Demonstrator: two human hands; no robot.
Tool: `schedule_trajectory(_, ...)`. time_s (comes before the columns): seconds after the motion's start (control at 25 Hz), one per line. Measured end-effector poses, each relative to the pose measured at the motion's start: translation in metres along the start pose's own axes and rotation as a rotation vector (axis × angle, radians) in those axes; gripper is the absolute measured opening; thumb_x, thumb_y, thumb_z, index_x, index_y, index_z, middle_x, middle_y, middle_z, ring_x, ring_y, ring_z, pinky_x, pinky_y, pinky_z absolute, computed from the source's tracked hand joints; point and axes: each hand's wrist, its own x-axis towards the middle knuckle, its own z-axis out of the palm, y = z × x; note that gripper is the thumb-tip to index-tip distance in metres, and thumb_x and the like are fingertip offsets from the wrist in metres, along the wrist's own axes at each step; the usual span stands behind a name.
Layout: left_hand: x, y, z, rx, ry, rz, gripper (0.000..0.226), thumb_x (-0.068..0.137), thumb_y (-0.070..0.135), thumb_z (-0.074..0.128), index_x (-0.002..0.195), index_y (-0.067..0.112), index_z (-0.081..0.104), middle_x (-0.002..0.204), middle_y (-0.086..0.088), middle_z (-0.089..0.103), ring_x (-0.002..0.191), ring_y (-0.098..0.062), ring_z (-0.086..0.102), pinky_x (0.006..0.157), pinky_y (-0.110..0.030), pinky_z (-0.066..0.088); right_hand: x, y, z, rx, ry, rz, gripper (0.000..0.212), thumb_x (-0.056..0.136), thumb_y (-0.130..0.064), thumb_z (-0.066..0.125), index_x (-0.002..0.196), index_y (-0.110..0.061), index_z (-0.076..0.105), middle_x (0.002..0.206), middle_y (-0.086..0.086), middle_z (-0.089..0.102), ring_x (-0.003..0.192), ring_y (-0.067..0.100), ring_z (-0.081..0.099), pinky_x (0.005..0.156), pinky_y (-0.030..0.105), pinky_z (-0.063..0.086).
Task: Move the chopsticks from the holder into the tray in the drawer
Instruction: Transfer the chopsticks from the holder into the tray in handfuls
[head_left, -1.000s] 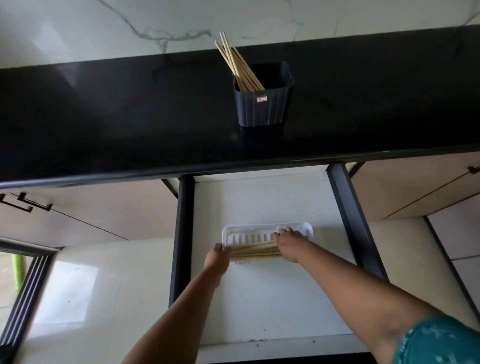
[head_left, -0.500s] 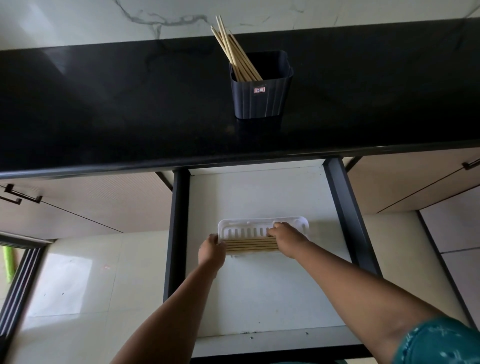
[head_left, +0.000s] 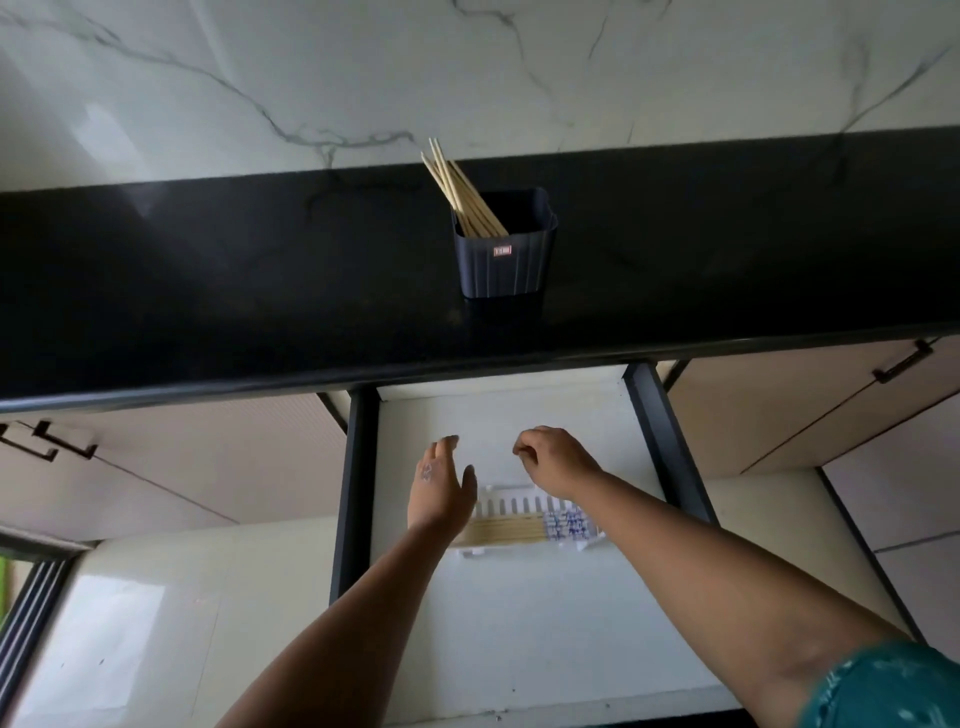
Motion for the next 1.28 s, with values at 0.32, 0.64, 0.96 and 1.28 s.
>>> schedule_trajectory(0.32,0.108,0.14,-0.094,-0.161,0.138,0.165,0.025,0.088,0.023,0.052,0.11,0.017,0.063,0.109,-0.007,0.067,0.103,-0.024,0.062,0.085,-0.033,0.05,0.067,-0.095,-0.139,0.013,0.306,-0.083,0.011,0.091,-0.02,0.052,0.088,-0.017,0.062,0.097,0.008,0.069,0.088,0.028,0.065,0.071,0.033,0.05)
schedule_trajectory(0.64,0.19,0.201,-0.155,-0.355,0.143,0.046,0.034,0.088,0.019,0.05,0.119,0.018,0.062,0.114,-0.005,0.066,0.098,-0.021,0.062,0.074,-0.027,0.048,0.149,-0.124,-0.222,0.103,0.377,-0.006,0.017,0.093,-0.027,0.053,0.097,-0.018,0.067,0.095,0.004,0.07,0.085,0.022,0.065,0.068,0.029,0.051)
schedule_trajectory(0.96,0.246,0.159,-0.126,-0.263,0.187,0.038,0.036,0.091,0.014,0.04,0.12,0.016,0.06,0.116,-0.006,0.064,0.1,-0.02,0.058,0.076,-0.03,0.049,0.238,-0.094,-0.217,0.048,0.261,0.118,0.024,0.091,-0.024,0.062,0.112,-0.013,0.063,0.11,0.006,0.066,0.097,0.022,0.064,0.078,0.028,0.05)
schedule_trajectory(1.28,0.256,0.14,-0.111,-0.234,0.247,0.154,0.029,0.091,0.009,0.046,0.115,0.01,0.062,0.108,-0.006,0.066,0.102,-0.02,0.06,0.09,-0.037,0.05,0.279,-0.08,-0.214,-0.302,-0.093,0.206,0.03,0.097,-0.021,0.055,0.119,-0.003,0.062,0.12,0.014,0.064,0.103,0.028,0.062,0.086,0.032,0.049)
